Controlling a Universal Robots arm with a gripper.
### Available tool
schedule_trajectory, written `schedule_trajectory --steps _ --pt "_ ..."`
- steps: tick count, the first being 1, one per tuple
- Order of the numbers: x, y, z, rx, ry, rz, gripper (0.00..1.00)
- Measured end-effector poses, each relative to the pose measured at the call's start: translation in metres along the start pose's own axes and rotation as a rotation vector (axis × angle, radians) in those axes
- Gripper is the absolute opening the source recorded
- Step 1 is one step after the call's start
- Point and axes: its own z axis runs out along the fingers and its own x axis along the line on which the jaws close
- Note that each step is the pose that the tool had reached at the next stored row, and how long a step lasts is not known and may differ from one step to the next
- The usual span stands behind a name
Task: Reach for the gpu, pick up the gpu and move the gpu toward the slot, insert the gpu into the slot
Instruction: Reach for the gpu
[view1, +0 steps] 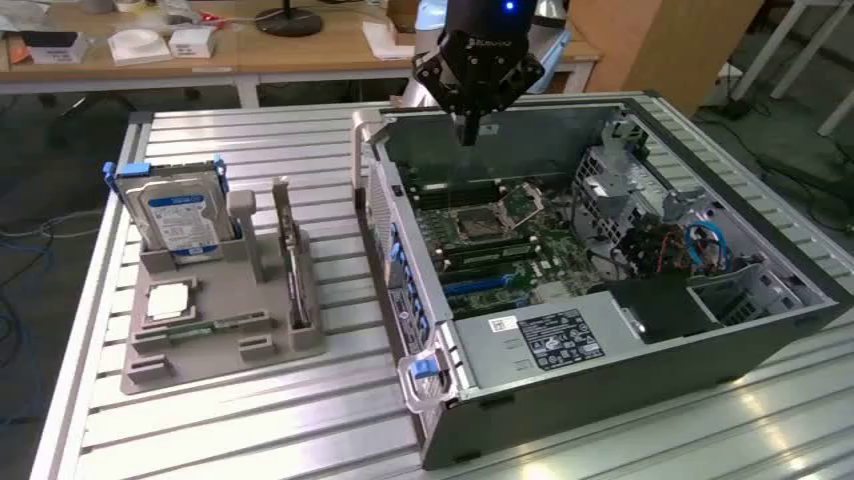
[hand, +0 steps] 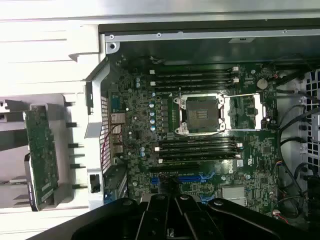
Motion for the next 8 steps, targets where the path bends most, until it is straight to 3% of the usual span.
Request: schedule_trajectory --steps 3,8 --pt "0.002 -0.0002 0.0001 -0.0002 -0.0002 0.0 0.1" --pt "0.016 -0.0012 -0.0004 0.0 -0.0001 0.0 0.1"
